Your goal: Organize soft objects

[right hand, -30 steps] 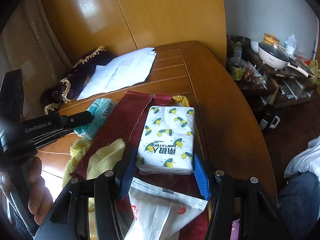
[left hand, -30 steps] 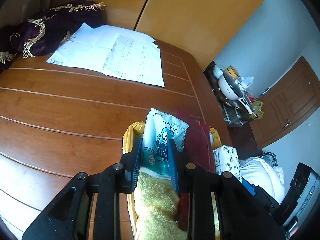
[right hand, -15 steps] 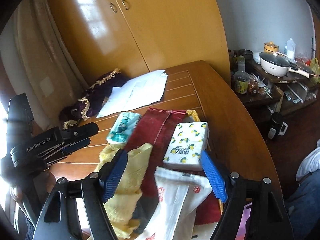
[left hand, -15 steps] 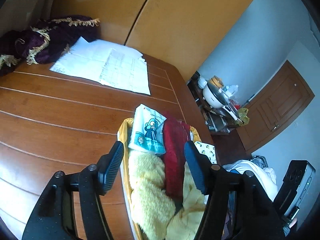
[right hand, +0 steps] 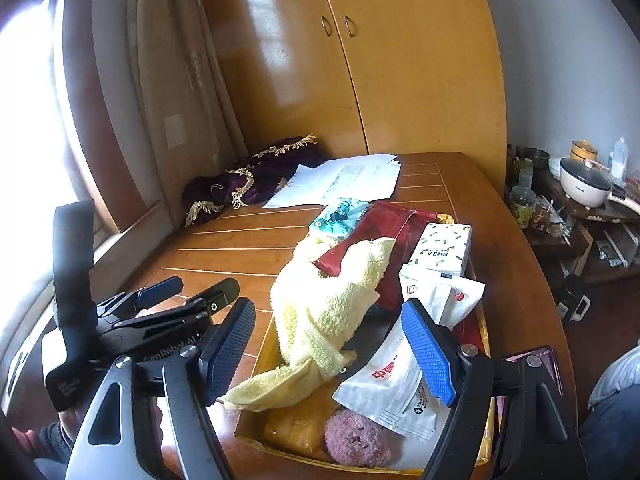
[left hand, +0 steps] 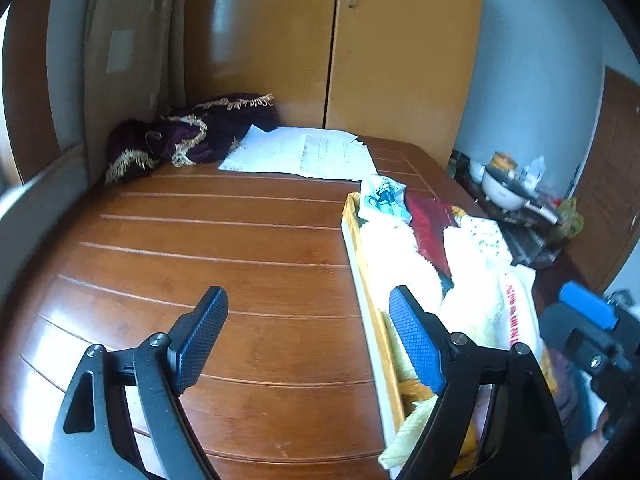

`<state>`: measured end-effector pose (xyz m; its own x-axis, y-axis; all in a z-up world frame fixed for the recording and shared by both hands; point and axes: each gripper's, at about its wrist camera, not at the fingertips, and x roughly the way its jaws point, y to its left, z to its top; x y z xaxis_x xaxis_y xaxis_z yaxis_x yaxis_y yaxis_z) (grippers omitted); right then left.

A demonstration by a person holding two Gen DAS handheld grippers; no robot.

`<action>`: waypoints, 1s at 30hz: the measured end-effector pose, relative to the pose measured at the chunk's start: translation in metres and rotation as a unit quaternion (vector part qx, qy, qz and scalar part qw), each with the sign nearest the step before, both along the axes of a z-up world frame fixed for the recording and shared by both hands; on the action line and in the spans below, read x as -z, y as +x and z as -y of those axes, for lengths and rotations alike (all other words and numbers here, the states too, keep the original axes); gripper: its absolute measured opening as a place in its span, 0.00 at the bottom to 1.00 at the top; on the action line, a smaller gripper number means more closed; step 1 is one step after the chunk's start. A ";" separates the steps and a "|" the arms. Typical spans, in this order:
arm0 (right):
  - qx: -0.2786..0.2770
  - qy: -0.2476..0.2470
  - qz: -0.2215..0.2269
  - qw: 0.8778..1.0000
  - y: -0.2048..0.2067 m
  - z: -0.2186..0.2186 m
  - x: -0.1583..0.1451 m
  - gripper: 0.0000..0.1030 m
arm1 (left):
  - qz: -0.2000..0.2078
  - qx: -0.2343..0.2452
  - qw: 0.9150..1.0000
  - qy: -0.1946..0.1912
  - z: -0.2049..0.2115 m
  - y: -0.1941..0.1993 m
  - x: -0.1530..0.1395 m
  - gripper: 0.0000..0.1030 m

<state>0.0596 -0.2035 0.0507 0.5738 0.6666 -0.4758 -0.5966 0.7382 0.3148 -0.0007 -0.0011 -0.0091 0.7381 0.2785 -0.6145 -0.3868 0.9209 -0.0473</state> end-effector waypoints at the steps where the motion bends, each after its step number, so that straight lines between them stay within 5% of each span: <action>1: -0.001 -0.002 0.002 1.000 -0.001 0.000 0.001 0.75 | -0.002 -0.001 1.000 0.006 0.001 -0.001 0.001 0.80; 30: 0.005 -0.029 -0.016 0.999 0.001 0.002 0.020 0.76 | -0.017 0.024 1.000 -0.007 0.017 -0.009 0.014 0.81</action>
